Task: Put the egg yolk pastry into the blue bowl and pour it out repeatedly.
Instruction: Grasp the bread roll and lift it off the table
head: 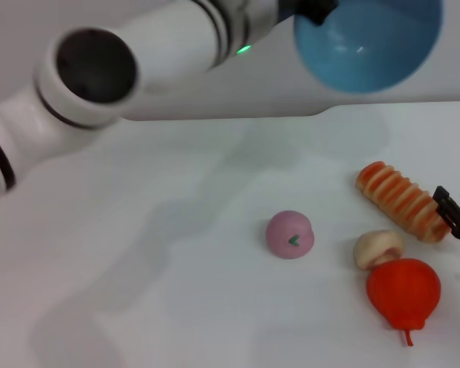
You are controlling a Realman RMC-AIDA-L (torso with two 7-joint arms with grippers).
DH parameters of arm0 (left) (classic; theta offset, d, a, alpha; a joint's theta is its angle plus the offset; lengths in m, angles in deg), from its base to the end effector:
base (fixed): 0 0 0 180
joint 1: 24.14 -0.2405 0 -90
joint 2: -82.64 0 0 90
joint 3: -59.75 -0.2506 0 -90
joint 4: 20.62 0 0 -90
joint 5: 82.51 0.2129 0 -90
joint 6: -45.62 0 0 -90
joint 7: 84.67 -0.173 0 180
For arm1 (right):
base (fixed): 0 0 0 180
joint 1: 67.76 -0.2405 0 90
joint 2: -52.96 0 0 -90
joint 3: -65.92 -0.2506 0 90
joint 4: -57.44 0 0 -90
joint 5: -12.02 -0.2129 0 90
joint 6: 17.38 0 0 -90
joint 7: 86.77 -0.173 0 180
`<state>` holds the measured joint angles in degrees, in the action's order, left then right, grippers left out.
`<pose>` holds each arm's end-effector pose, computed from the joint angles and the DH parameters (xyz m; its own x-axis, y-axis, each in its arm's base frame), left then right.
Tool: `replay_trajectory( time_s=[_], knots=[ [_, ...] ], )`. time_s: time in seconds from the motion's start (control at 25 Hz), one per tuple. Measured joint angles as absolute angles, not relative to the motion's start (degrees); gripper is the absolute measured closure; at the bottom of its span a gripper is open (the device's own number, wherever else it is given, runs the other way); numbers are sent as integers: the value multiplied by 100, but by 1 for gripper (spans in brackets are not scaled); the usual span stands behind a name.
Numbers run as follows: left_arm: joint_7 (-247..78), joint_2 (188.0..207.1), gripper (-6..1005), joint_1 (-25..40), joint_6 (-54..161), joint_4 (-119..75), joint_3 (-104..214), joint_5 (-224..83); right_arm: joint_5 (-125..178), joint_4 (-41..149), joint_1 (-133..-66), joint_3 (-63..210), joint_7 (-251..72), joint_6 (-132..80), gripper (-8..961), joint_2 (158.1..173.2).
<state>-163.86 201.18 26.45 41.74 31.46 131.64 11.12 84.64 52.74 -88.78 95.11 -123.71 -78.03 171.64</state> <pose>-0.0200 0.4733 -0.0854 0.9397 -0.1548 0.3050 0.1458 -0.6254 -0.7665 0.3836 0.3182 -0.0289 0.5818 -0.2879 -0.7606 -0.8133 -0.2001 -0.5464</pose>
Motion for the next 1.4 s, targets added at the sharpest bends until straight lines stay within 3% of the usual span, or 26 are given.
replay_trajectory(
  time_s=[0.68,1.12,1.2,1.4],
  knots=[
    [-14641,19996,1001,2766,1647,1682,15068,1619,9213,3617,-8819,10265,-13802,-8092,467,17156],
    [-13363,19988,999,2727,1188,1373,15631,2965,12388,716,-8723,10207,-18695,-8245,474,17138],
    [-13089,19994,999,2745,1053,1369,15750,3326,12721,422,-8813,10117,-19544,-8593,478,17080],
    [-12606,20048,1000,2788,961,1468,15771,3932,13371,392,-9350,9732,-21431,-9529,488,16749]
  ],
)
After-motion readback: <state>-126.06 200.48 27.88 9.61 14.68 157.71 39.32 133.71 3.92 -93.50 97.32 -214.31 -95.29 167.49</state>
